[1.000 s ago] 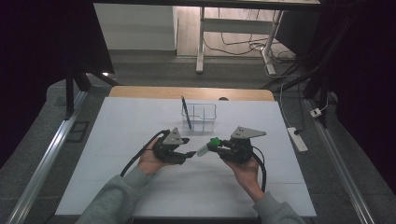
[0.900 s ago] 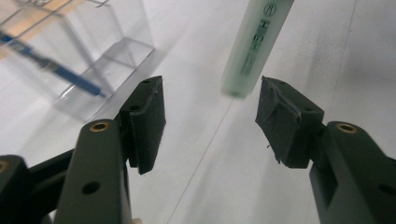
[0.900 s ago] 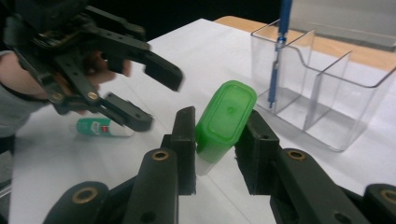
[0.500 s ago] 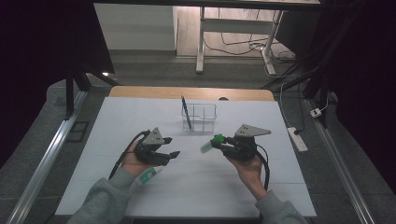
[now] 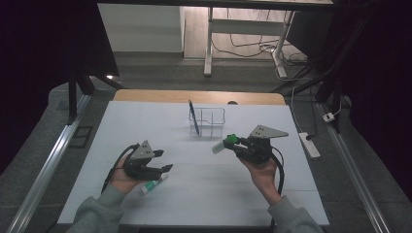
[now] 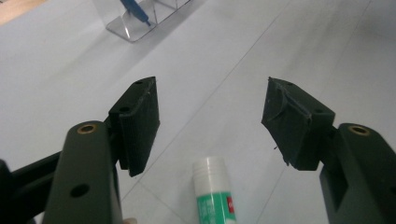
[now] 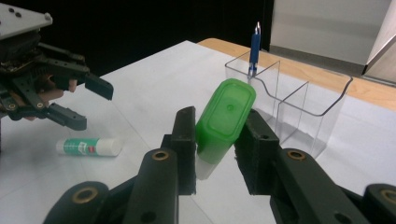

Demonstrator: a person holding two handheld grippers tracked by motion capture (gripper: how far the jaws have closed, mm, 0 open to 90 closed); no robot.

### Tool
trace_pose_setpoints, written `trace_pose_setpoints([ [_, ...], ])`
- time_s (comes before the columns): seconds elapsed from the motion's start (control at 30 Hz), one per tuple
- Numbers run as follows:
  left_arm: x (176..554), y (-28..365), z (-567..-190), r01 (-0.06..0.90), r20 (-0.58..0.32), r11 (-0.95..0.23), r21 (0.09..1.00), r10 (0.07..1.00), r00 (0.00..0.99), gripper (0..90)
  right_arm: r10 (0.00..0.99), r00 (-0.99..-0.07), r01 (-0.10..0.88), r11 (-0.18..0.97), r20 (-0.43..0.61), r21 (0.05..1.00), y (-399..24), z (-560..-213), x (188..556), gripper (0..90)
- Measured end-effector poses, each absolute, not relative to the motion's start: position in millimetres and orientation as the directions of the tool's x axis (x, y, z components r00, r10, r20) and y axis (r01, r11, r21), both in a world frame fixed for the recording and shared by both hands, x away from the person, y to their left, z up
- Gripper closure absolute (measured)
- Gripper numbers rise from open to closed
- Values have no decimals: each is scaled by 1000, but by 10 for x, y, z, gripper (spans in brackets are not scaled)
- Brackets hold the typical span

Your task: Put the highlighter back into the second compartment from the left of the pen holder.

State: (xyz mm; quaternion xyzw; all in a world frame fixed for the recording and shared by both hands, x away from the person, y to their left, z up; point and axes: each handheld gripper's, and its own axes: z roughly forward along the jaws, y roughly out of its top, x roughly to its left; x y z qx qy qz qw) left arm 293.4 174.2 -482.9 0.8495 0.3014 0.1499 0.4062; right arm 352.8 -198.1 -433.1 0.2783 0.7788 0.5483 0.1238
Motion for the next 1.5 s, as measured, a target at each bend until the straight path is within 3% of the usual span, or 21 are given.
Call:
trace_pose_setpoints([
  [0.53, 2821, 1929, -4886, 417, -8, -465, 781, 661, 751, 356, 572, -813, 283, 218, 112, 934, -1863, -4139, 3691, 694],
  [1.5, 2829, 1918, -4900, 422, -12, -465, 778, 660, 751, 352, 593, -799, 283, 218, 103, 934, -1626, -3911, 4022, 701],
])
